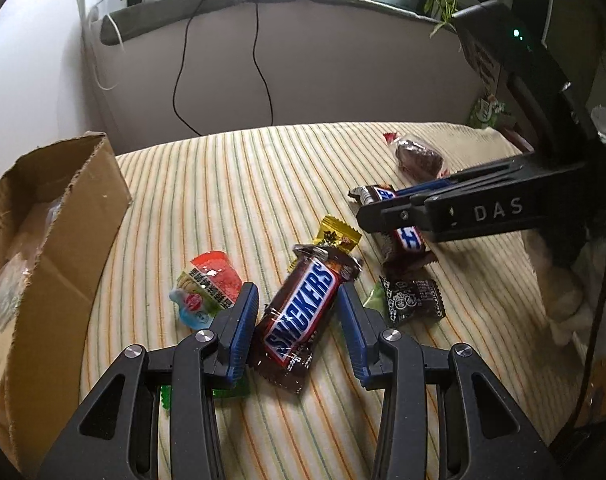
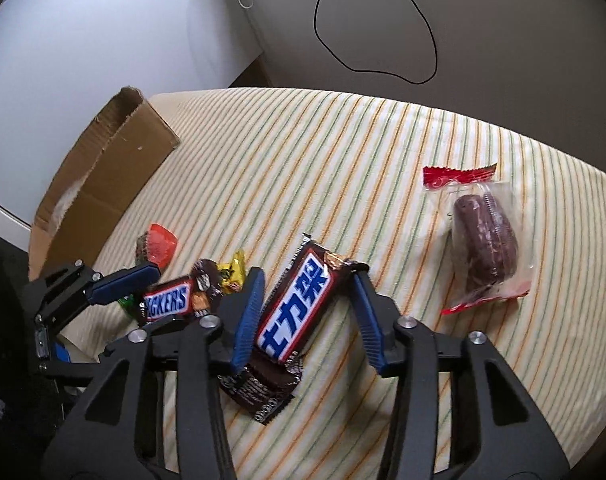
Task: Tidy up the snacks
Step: 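Grasp the Snickers bar with the left gripper while the right grasps the blue-lettered chocolate bar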
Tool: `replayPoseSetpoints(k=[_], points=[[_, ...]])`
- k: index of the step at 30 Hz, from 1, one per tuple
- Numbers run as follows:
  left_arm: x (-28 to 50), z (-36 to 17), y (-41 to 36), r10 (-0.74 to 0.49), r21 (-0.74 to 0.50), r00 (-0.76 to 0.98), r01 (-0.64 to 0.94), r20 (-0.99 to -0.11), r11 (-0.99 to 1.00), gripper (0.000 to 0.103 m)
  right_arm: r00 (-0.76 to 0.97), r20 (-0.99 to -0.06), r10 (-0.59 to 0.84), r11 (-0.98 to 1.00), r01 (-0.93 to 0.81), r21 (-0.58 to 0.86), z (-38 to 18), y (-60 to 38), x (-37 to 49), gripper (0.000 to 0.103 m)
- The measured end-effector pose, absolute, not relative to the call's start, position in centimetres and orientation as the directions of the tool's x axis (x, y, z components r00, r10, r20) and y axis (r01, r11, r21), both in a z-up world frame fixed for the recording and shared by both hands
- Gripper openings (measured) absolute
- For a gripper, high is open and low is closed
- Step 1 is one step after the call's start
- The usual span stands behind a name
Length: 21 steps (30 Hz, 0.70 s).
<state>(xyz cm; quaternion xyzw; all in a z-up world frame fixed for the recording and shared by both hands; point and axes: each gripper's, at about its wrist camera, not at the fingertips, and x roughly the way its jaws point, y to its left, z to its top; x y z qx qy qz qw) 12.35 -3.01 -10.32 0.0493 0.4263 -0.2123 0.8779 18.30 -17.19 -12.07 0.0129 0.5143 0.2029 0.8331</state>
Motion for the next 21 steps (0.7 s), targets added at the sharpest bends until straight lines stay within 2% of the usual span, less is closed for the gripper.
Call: replayPoseSetpoints(k=[2, 4, 7, 14, 17, 21], points=[[12.3, -10.5, -3.1, -0.326, -0.093, 0.547, 0.41, -0.771, 0.907, 0.04, 0.385, -0.853, 0.352, 0.916, -0.33, 0.229, -12.0, -17.6, 18.1, 0.042], [12.4, -10.7, -2.9, -0.321, -0.1, 0.549, 0.393, -0.772, 0.914, 0.031, 0.386, -0.855, 0.347, 0.916, -0.334, 0.221, -12.0, -17.7, 18.1, 0.04], [12.4, -10.8, -2.7, -0.317, -0.106, 0.55, 0.38, -0.773, 0.919, 0.027, 0.389, -0.857, 0.337, 0.916, -0.346, 0.203, -12.0, -17.8, 17.8, 0.04], [12.4, -10.8, -2.9, -0.306, -0.098, 0.558, 0.371, -0.771, 0.924, 0.027, 0.419, -0.87, 0.259, 0.913, -0.399, 0.08, -12.0, -16.3, 17.1, 0.039], [12.3, -10.7, -2.6, -0.309, -0.11, 0.56, 0.36, -0.769, 0.926, 0.027, 0.439, -0.869, 0.228, 0.913, -0.405, 0.035, -12.0, -16.0, 16.8, 0.032], [11.9, -10.4, -1.7, -0.321, -0.141, 0.57, 0.337, -0.757, 0.931, 0.027, 0.443, -0.865, 0.236, 0.918, -0.393, 0.049, -11.8, -16.4, 16.6, 0.03]])
